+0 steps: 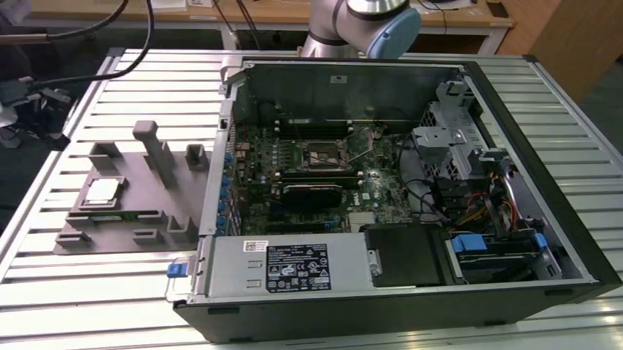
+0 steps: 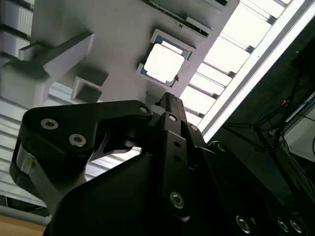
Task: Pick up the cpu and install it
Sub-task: 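Pick up the cpu and move it towards the insertion slot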
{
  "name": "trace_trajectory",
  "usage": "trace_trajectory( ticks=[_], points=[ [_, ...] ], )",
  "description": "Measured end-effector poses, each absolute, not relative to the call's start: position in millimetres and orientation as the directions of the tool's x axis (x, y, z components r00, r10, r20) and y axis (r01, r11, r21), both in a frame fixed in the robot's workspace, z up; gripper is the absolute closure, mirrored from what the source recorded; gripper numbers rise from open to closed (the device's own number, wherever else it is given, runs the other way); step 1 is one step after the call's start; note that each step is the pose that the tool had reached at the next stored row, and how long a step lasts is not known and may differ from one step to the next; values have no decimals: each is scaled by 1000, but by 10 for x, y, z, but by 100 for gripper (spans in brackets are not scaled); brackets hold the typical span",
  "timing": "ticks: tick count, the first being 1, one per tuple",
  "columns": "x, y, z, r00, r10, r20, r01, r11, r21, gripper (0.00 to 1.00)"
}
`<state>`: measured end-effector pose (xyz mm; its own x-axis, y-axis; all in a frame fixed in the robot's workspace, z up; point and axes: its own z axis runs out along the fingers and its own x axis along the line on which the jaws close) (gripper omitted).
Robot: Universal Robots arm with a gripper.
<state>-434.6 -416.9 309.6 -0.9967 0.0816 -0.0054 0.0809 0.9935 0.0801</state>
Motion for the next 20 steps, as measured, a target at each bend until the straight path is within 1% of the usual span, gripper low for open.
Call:
trace_trajectory(
  ticks=[16, 20],
  points=[
    [-4346, -4169, 3825, -997, 82, -5, 81, 993, 80, 89],
    [-4346, -4169, 3827, -997, 82, -5, 81, 993, 80, 89]
  ],
)
